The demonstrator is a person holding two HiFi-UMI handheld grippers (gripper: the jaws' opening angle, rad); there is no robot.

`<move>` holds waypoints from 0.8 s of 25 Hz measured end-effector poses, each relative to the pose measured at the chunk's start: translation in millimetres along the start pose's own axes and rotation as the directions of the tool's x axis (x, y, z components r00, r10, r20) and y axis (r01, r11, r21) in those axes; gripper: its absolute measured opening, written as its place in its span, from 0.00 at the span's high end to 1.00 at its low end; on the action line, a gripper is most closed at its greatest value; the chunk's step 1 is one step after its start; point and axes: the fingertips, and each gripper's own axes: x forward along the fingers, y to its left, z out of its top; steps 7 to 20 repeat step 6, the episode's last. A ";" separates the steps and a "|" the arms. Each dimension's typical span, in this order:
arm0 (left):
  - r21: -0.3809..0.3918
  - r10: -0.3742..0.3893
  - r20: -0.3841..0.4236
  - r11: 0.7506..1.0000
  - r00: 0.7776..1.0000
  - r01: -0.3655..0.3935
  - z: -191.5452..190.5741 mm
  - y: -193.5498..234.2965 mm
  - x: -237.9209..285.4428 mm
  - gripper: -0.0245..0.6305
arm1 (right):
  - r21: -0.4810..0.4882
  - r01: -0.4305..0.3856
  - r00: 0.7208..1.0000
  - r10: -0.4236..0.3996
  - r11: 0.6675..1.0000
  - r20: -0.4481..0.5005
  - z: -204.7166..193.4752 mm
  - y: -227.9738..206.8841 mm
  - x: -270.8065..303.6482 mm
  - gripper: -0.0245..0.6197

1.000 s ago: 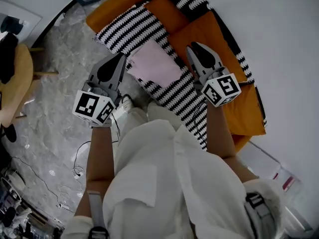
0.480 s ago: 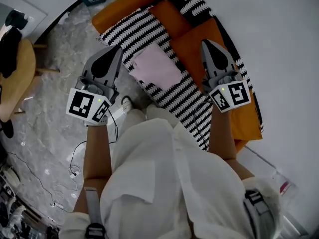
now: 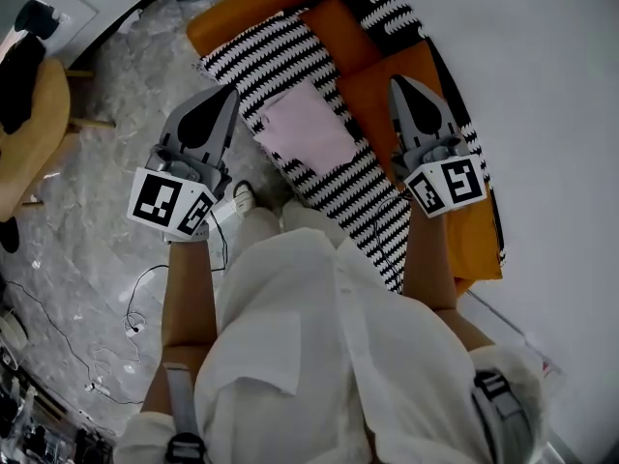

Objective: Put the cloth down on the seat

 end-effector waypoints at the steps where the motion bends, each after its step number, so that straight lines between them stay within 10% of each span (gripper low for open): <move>1: -0.002 0.003 0.000 1.000 1.000 -0.003 -0.6 0.7 -1.0 0.94 | -0.001 -0.005 1.000 0.005 1.000 -0.002 -0.7 1.2 0.9 0.95; 20: -0.010 0.008 -0.001 1.000 1.000 -0.008 -4.5 1.5 -4.0 0.94 | 0.003 -0.016 1.000 0.016 1.000 -0.013 -5.5 4.7 2.9 0.95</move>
